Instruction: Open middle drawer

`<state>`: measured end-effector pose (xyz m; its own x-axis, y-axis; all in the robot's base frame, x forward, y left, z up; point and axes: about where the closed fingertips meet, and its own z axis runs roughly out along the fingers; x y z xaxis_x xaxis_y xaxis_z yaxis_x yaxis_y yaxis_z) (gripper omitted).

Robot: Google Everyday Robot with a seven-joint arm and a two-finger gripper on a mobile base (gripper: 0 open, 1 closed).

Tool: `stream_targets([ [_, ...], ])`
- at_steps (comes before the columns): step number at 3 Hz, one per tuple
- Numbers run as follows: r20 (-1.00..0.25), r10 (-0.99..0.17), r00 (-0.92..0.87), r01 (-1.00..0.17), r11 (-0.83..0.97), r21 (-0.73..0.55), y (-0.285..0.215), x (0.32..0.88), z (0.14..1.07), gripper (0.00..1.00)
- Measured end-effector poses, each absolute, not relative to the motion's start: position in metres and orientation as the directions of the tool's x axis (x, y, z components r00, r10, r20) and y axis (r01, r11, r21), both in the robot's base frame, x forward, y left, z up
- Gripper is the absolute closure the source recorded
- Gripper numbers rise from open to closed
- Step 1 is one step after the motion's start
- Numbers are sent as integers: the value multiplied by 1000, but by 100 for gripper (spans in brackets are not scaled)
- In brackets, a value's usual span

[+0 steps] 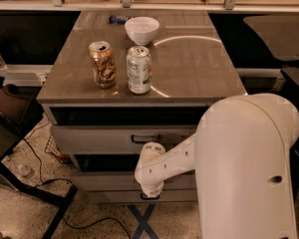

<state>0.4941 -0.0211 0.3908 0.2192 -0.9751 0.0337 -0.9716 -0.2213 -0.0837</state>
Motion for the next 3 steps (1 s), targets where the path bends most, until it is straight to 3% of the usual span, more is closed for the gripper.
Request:
stream_targets([
  [1, 34, -975, 219, -972, -221, -84, -21, 494, 394, 100],
  [3, 34, -975, 219, -972, -221, -84, -21, 494, 394, 100],
])
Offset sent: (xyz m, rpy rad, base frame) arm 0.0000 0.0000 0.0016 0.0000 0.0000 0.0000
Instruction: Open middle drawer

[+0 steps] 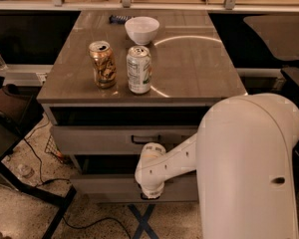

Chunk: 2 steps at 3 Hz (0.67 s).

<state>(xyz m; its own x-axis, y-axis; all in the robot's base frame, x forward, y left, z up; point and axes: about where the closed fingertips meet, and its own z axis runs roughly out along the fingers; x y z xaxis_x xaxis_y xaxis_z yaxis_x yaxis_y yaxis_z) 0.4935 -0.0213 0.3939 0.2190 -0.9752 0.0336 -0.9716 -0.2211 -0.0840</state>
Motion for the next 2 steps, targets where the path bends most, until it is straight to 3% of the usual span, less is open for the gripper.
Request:
stream_targets([
  [2, 34, -975, 218, -972, -220, -86, -22, 493, 396, 100],
])
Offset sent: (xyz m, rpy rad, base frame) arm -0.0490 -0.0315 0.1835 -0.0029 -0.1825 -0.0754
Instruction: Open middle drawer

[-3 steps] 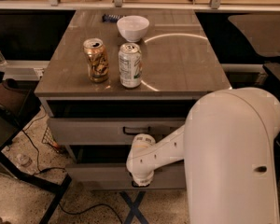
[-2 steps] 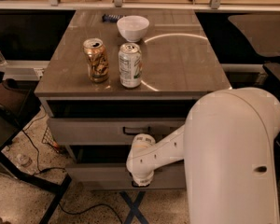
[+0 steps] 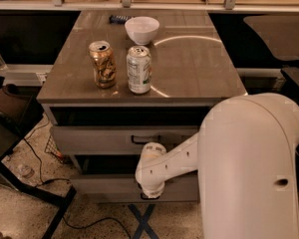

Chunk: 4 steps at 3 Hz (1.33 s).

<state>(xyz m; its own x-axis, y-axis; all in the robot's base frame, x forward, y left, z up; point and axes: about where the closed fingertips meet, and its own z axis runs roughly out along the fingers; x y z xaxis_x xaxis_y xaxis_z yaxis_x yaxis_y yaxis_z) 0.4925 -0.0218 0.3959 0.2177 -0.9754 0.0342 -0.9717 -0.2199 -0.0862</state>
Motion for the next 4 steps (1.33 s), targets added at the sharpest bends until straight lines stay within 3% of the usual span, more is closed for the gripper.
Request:
stream_targets([
  [4, 44, -984, 174, -972, -178, -155, -39, 475, 462, 100],
])
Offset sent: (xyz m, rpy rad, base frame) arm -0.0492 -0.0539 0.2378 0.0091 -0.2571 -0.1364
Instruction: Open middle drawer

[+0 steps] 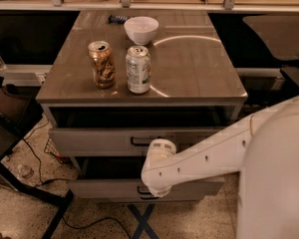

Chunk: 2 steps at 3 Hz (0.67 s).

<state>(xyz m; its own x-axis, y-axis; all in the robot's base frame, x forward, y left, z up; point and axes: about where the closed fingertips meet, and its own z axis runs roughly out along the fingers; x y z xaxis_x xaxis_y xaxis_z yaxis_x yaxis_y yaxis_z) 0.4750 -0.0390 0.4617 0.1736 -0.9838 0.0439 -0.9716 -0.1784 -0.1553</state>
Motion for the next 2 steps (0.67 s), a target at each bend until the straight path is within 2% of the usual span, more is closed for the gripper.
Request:
stream_targets([
  [2, 53, -985, 164, -963, -172, -210, -41, 486, 487, 100],
])
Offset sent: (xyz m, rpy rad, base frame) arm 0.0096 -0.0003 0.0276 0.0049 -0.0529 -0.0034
